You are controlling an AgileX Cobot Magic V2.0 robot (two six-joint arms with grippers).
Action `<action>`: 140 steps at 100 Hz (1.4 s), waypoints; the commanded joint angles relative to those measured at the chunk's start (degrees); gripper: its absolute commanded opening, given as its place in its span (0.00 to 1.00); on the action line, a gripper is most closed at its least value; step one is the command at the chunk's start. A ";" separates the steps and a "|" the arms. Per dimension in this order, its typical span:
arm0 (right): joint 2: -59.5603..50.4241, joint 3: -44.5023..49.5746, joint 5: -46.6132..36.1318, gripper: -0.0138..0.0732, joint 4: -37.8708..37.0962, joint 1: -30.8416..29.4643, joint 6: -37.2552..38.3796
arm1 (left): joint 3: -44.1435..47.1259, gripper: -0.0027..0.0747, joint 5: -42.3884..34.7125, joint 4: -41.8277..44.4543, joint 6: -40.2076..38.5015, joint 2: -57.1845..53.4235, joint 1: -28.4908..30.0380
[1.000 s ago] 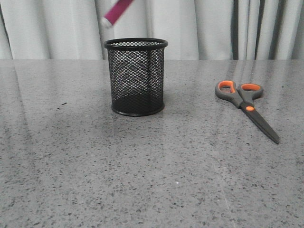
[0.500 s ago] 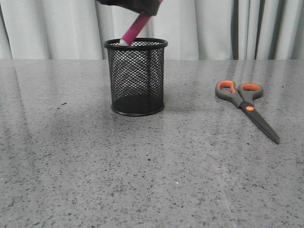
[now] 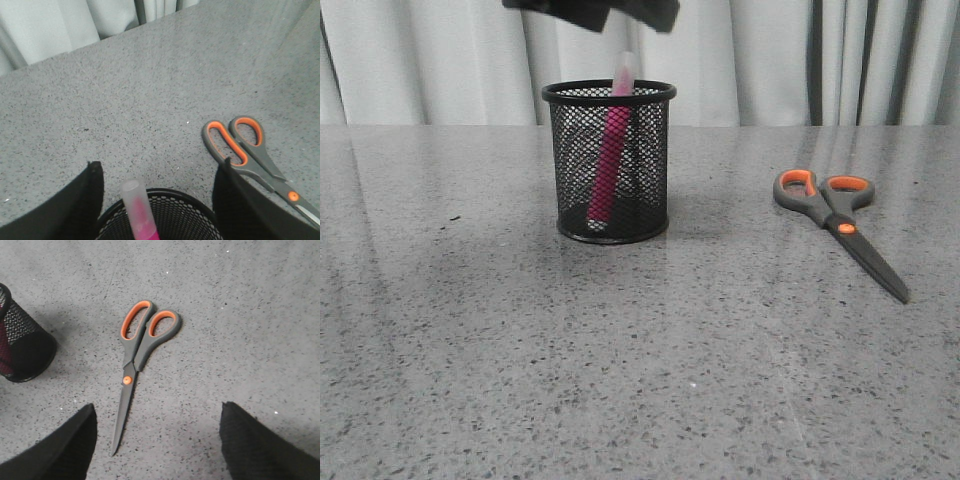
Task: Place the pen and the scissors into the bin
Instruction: 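Move the marker over the mesh cup and drop it in, then lower the right gripper onto the scissors handles and close it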
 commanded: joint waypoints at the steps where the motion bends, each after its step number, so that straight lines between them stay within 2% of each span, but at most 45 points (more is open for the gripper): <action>1: 1.90 -2.15 -3.37 0.70 3.49 0.02 -2.08 | -1.82 0.55 -1.31 -0.91 0.00 -5.55 2.37; 20: 7.99 -3.66 1.32 0.70 14.20 0.02 -14.12 | -1.82 0.50 8.06 -0.91 0.00 -10.98 11.72; 31: 13.63 -7.06 4.29 0.70 14.21 0.86 -15.34 | -1.82 0.50 12.04 -0.91 0.00 -14.34 17.77; 43: 20.18 -12.41 7.76 0.70 12.10 4.16 -15.02 | -1.82 0.50 14.09 -0.91 0.00 -16.99 21.83; 52: 24.12 -16.08 8.07 0.70 6.31 7.72 -9.35 | -1.82 0.50 14.71 -0.91 0.00 -18.07 23.51; 69: 30.65 -22.63 8.15 0.70 -13.32 15.83 8.55 | -1.82 0.50 14.93 -0.91 0.00 -19.06 23.86; 86: 38.26 -28.70 10.64 0.70 -22.23 20.77 19.55 | -1.82 0.50 14.68 -0.91 0.00 -19.06 23.86; 111: 48.49 -35.64 15.34 0.69 -23.33 21.03 22.56 | -1.82 0.50 13.97 -0.91 0.00 -19.06 23.86; 140: 51.81 -35.86 12.49 0.69 -24.22 21.03 23.09 | -1.82 0.50 12.39 -0.91 0.00 -19.06 23.86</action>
